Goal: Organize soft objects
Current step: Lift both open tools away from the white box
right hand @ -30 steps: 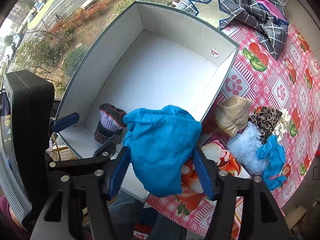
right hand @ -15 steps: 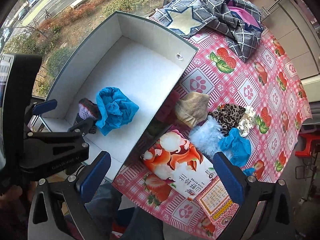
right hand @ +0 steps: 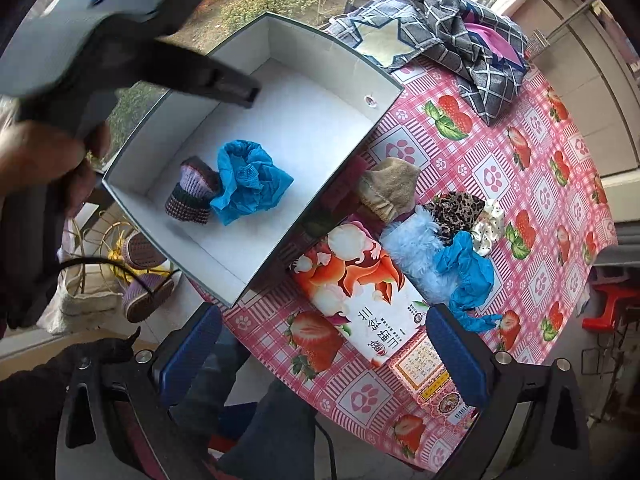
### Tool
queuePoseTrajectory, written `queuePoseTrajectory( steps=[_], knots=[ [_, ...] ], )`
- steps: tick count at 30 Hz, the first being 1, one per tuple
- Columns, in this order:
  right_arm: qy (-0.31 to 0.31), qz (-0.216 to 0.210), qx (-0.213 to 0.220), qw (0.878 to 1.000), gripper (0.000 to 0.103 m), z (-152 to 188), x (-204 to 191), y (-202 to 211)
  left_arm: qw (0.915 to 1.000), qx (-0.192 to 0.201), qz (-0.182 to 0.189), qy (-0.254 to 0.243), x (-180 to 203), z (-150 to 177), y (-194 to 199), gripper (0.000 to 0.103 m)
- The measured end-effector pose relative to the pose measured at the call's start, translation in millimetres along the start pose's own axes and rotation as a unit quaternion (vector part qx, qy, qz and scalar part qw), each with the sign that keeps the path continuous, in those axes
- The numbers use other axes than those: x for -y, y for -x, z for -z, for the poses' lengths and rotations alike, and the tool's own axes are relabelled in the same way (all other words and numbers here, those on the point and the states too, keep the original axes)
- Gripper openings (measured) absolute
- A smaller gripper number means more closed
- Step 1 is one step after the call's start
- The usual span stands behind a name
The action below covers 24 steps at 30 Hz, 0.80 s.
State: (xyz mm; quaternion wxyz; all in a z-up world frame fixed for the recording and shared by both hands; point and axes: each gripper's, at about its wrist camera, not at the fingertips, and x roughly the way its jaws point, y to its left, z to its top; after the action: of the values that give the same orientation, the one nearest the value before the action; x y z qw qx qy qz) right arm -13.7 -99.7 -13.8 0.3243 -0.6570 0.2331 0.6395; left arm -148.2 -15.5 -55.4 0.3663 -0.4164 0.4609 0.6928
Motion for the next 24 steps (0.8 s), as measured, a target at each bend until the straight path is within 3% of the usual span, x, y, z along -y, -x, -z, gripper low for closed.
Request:
queuePoseTrajectory(
  steps=[3, 9, 24],
  knots=[
    [0.043, 0.013, -0.001, 0.999, 0.103, 7, -16, 6, 0.9993, 0.017, -0.011, -0.032, 22, -7, 7, 0.089],
    [0.083, -0.004, -0.007, 0.997, 0.103, 17, -32, 10, 0.9979, 0.034, -0.01, -0.054, 49, -9, 18, 0.089],
    [0.091, -0.038, -0.007, 0.995, 0.103, 27, -38, 9, 0.9972, 0.052, 0.019, -0.052, 63, -4, 43, 0.089]
  ],
)
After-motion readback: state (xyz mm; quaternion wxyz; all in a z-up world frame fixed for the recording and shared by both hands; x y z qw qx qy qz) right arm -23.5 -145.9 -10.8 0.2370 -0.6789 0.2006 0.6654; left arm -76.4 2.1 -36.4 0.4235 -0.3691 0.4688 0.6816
